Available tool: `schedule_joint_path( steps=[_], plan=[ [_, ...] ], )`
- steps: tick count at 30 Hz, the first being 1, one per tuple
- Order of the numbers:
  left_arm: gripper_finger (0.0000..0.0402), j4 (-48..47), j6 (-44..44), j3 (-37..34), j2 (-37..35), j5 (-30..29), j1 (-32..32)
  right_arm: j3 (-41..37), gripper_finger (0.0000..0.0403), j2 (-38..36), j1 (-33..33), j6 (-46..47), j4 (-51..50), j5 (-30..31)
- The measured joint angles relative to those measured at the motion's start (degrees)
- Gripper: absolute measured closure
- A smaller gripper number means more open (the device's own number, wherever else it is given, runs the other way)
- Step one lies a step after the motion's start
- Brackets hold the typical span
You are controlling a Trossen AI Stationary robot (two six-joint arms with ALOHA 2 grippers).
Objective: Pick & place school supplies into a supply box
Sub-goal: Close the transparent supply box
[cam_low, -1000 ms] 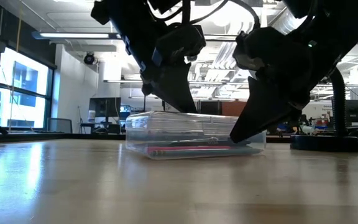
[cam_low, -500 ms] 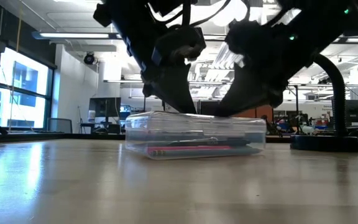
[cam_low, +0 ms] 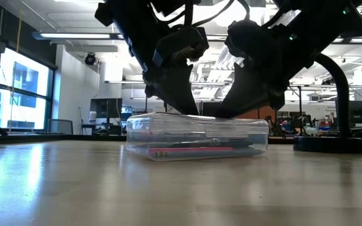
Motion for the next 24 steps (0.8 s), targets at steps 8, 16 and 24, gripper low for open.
schedule_joint_path(
  steps=[8, 16, 24],
  plan=[
    [0.0392, -5.54, 1.19, 2.39, -5.02, -9.46, 0.57, -0.04, 0.0403, 0.07, 0.07, 0.12, -1.03, -0.52],
    [0.0387, -11.87, -7.51, 0.68, -3.41, -13.13, 4.3, -0.2, 0.0403, 0.17, 0.46, -0.34, 0.03, -0.39],
    [0.039, -4.95, -6.62, -0.69, 0.76, -6.49, 4.98, -0.28, 0.0403, 0.2, 1.2, -2.37, 4.17, -0.01]
  ],
)
